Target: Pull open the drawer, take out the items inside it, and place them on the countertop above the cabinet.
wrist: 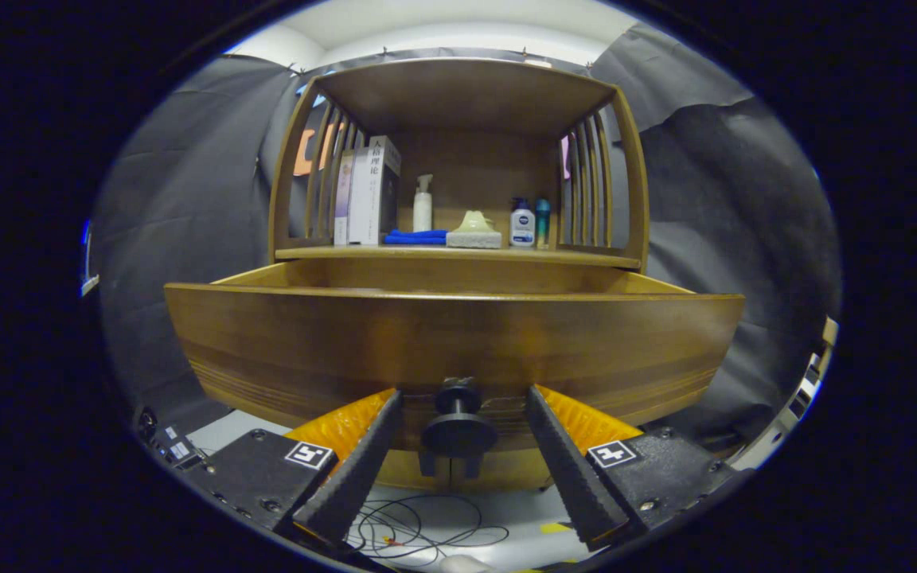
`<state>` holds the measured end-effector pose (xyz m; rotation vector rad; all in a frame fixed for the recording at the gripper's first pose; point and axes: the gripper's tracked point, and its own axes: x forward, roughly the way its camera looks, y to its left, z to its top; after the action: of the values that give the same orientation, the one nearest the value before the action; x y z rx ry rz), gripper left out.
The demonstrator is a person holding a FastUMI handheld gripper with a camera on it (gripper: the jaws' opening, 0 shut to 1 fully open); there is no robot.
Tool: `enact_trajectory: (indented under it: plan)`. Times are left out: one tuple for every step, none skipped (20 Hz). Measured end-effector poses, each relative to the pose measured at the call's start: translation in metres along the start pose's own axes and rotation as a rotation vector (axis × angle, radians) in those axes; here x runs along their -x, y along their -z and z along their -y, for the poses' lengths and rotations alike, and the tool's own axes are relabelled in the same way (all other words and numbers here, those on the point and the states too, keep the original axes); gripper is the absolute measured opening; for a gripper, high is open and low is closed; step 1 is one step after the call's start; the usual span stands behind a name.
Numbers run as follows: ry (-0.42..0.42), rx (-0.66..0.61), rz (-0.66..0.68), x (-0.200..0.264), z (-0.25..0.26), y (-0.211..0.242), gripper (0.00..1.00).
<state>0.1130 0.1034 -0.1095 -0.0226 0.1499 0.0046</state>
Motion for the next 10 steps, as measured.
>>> enact_trajectory:
  plan:
    - [-0.001, 0.001, -0.004, -0.004, 0.000, -0.002, 1.00]
    - [-0.001, 0.003, -0.005, -0.009, 0.000, -0.004, 1.00]
    - [0.000, 0.006, -0.005, -0.014, -0.001, -0.006, 1.00]
    - [0.000, 0.008, -0.010, -0.018, 0.000, -0.006, 1.00]
    - [0.001, 0.007, -0.010, -0.022, -0.001, -0.009, 1.00]
    - [0.000, 0.006, -0.006, -0.027, -0.001, -0.012, 1.00]
    - [-0.002, 0.006, 0.000, -0.031, -0.002, -0.017, 1.00]
    - [-0.001, 0.003, 0.010, -0.038, -0.002, -0.021, 1.00]
    - [0.000, -0.001, -0.016, -0.045, -0.003, -0.018, 1.00]
    - [0.002, -0.001, 0.009, -0.049, -0.003, -0.025, 1.00]
